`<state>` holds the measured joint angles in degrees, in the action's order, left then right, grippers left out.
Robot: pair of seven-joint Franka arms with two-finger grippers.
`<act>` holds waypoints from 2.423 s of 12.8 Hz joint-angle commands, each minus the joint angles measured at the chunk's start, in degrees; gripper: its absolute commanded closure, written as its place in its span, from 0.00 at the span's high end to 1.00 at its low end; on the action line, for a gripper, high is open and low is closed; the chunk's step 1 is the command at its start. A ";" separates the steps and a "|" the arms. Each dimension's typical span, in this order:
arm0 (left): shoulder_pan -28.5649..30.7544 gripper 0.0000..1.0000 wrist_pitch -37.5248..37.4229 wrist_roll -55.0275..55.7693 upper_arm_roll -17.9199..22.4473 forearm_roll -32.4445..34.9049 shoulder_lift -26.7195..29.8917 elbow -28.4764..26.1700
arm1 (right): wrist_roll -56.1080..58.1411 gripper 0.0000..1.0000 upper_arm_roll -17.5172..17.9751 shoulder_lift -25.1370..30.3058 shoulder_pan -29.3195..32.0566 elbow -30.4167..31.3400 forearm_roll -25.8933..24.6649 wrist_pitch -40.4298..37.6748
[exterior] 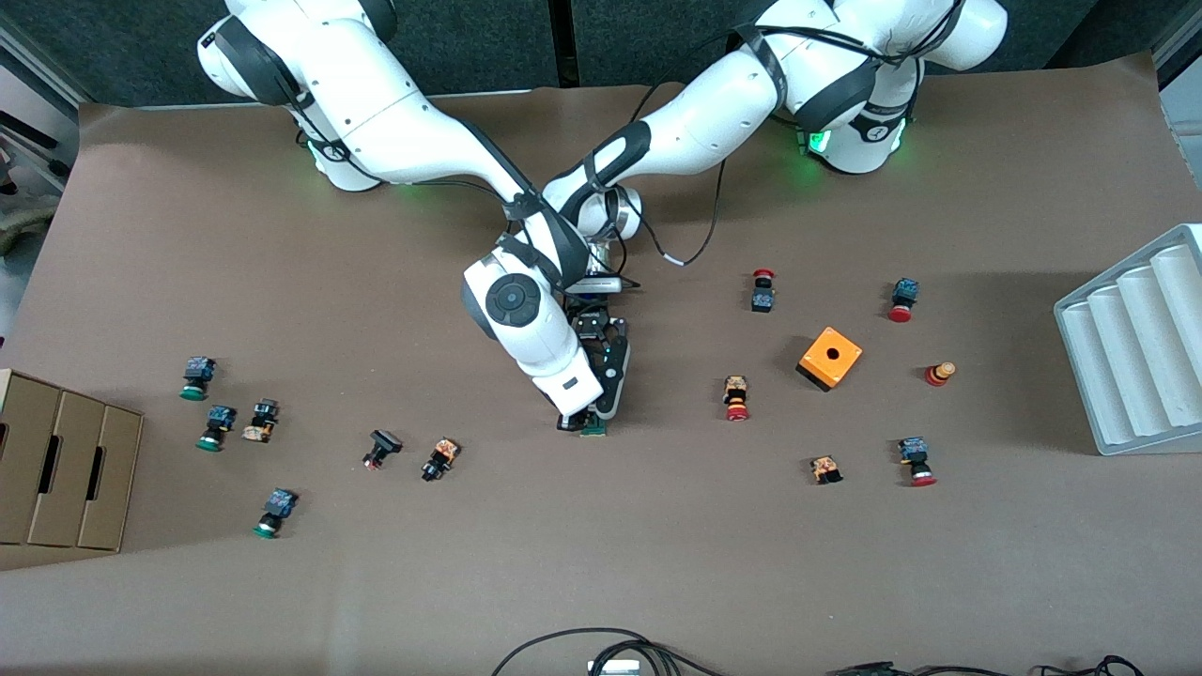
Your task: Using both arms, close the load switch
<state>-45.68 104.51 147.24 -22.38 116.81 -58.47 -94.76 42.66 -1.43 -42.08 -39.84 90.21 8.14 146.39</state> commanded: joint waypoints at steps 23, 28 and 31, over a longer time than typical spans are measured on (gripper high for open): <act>-0.81 0.64 -0.62 1.21 0.58 0.70 -1.91 1.68 | 0.23 0.37 -0.24 -4.50 0.64 -4.60 -0.23 3.73; -0.81 0.64 -0.62 1.21 0.58 0.61 -1.82 1.59 | 0.50 0.37 -0.76 -5.46 0.55 -5.04 -0.32 4.78; -0.81 0.64 -0.97 1.21 0.58 0.70 -1.91 1.59 | 0.50 0.37 -0.76 -5.90 0.64 -5.04 -0.32 5.14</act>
<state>-45.77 104.13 147.24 -22.38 116.83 -58.60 -94.72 42.66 -1.93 -45.38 -39.56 87.08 8.14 149.43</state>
